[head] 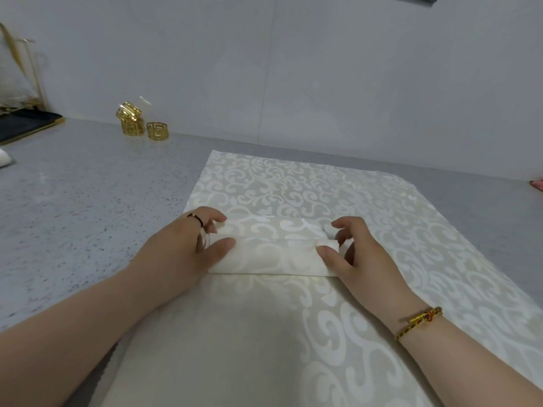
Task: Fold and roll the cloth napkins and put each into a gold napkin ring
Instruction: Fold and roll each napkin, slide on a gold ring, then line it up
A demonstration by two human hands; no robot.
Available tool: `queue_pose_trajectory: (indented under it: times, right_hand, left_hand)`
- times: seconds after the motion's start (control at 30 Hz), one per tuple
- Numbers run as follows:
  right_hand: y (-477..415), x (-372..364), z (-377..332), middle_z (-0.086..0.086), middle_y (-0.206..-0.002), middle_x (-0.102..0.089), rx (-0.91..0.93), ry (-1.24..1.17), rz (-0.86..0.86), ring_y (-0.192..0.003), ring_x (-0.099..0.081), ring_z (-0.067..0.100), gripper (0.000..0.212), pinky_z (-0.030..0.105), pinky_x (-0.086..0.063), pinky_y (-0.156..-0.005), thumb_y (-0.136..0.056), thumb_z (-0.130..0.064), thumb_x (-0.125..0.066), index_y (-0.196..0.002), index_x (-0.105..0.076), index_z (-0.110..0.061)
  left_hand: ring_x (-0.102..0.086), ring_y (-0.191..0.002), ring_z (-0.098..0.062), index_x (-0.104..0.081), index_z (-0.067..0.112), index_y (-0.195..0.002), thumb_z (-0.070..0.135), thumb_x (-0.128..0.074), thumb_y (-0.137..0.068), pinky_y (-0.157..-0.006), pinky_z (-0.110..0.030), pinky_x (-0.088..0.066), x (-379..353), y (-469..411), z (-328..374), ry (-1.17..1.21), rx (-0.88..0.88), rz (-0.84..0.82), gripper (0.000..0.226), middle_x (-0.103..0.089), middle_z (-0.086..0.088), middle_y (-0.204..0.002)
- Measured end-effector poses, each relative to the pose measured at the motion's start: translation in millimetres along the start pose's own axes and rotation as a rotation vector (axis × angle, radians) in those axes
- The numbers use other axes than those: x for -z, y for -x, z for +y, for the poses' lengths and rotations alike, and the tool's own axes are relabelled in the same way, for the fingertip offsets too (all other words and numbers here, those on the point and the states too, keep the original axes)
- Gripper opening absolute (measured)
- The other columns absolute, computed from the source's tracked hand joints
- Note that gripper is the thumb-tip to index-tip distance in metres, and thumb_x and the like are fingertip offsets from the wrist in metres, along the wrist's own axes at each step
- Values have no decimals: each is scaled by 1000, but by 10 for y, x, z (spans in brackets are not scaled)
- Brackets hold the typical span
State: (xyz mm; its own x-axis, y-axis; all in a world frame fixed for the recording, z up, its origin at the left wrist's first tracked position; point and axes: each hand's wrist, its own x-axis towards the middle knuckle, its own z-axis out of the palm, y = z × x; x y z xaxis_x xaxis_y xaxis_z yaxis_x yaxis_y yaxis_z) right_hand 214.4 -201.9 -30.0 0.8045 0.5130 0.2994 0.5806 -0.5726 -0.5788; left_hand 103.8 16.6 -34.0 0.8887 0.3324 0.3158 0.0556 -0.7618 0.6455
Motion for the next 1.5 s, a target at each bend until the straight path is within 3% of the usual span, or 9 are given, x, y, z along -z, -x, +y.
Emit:
queue_pose_trajectory:
  times: [0.13, 0.3, 0.4, 0.53, 0.73, 1.0, 1.23, 1.4, 1.5]
  right_hand:
    - [1, 5, 15, -9, -96, -53, 326, 172, 104, -80, -47, 4, 17, 9, -36, -77, -81, -23, -55, -92, -61, -13]
    - [53, 133, -9, -15, -114, -49, 364, 197, -131, -109, -41, -3, 42, -6, -18, -93, -79, -38, -57, -115, -60, -17]
    - [32, 105, 57, -23, -126, -38, 299, 217, -193, -121, -35, -2, 50, -6, -18, -89, -84, -29, -62, -131, -44, -26]
    - [14, 77, 19, -13, -120, -52, 284, 244, -121, -111, -44, 3, 41, 0, -26, -85, -84, -25, -61, -124, -52, -22]
    - [129, 263, -56, -14, -87, -65, 151, -90, -267, -89, -55, -4, 15, 2, -37, -76, -71, -34, -61, -86, -61, -36]
    - [97, 200, 8, -5, -85, -61, 146, -250, -298, -79, -56, 4, 38, 6, -42, -70, -58, -44, -55, -74, -63, -11]
    - [47, 114, -3, 1, -87, -60, 4, -299, -182, -70, -50, 6, 4, 9, -40, -62, -79, -29, -56, -81, -55, -32]
    - [32, 41, -10, -16, -89, -48, 61, -197, -110, -63, -45, -3, 25, 5, -38, -64, -88, -14, -54, -83, -47, -37]
    - [32, -2, -41, -20, -89, -48, 172, -55, -31, -78, -47, -8, 9, 1, -35, -74, -85, -28, -54, -81, -52, -36]
  left_hand:
    - [-47, -84, 10, -55, 32, -89, 40, -57, -81, -63, -4, -33, 49, 4, 29, -131, -228, 81, 11, -43, 34, -84]
    - [-38, -104, 15, -43, 58, -97, 94, -25, -52, -87, -7, -29, 135, 10, -58, -154, -296, -168, 61, -34, 44, -102]
    - [-26, -116, 14, -27, 59, -110, 75, -46, -61, -84, 8, -13, 87, 2, -85, -273, -233, -232, 55, -23, 42, -111]
    - [-36, -104, 8, -42, 45, -126, 66, -32, -58, -86, -8, -25, 62, -22, -58, -265, -217, -143, 71, -40, 25, -117]
    - [-41, -89, 31, -48, 60, -87, 38, -73, -68, -68, 1, -35, 219, 96, -24, -19, -92, -256, 37, -53, 28, -93]
    - [-48, -84, 25, -58, 56, -82, 23, -69, -77, -67, -3, -36, 220, 69, -22, 125, 40, -316, 35, -59, 19, -91]
    - [-57, -84, -9, -55, 44, -83, 22, -60, -84, -66, 2, -37, 114, 24, 2, 230, 47, -142, 23, -63, 18, -87]
    - [-48, -63, -9, -51, 39, -83, 25, -53, -89, -59, -5, -38, 0, 7, 48, 130, 24, 4, 15, -53, 21, -78]
    - [-47, -73, -2, -56, 33, -95, 31, -53, -89, -67, -2, -32, -45, -18, 30, -37, -57, 85, 7, -44, 31, -82]
